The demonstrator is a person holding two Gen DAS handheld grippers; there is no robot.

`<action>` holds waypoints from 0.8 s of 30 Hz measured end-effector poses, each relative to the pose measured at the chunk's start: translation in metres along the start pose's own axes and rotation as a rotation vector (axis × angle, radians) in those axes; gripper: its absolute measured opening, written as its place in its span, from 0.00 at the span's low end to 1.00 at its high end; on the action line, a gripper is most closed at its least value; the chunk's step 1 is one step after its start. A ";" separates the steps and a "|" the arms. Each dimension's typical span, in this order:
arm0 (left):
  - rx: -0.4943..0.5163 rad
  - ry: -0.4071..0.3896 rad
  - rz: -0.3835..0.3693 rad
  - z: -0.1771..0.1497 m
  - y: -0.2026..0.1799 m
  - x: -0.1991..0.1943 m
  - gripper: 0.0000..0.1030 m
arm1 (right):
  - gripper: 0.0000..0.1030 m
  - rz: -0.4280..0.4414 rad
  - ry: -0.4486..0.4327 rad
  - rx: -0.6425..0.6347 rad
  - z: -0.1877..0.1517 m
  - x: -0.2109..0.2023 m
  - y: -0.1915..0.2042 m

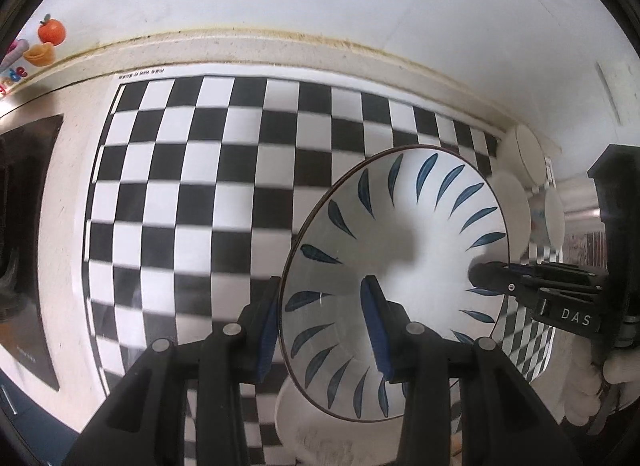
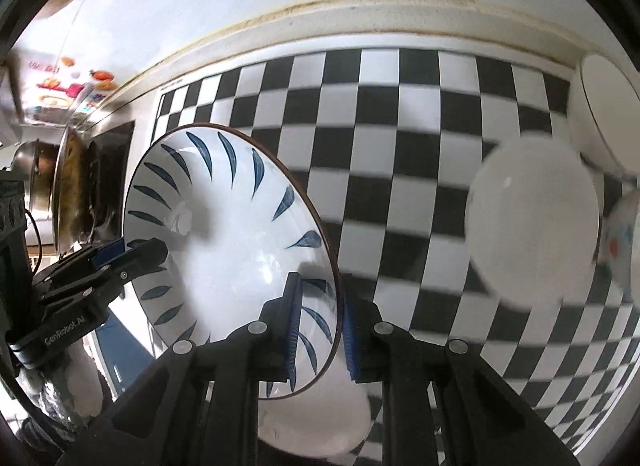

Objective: Organize plates and bowls
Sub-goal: 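Lift the petal plate and carry it over the white plate stack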

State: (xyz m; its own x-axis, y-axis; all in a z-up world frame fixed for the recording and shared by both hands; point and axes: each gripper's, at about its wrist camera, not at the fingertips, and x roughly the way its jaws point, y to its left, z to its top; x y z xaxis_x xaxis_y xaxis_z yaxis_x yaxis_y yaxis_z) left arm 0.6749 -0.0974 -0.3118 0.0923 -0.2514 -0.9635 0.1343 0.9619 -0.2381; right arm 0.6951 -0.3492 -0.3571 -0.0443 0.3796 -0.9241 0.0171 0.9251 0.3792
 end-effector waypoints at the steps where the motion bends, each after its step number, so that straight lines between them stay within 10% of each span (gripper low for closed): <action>1: 0.011 0.007 0.003 -0.008 -0.001 -0.001 0.35 | 0.19 0.002 0.003 -0.001 -0.012 0.000 0.001; 12: 0.056 0.126 0.022 -0.076 -0.013 0.032 0.35 | 0.19 0.024 0.083 0.053 -0.109 0.037 -0.018; 24: 0.056 0.211 0.072 -0.101 -0.012 0.069 0.35 | 0.18 -0.054 0.127 0.024 -0.136 0.065 -0.020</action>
State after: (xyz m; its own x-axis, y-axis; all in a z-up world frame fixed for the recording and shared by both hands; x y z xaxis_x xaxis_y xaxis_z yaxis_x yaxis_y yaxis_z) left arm 0.5804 -0.1158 -0.3879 -0.1042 -0.1484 -0.9834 0.1900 0.9676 -0.1661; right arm 0.5557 -0.3431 -0.4181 -0.1718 0.3276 -0.9291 0.0349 0.9445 0.3266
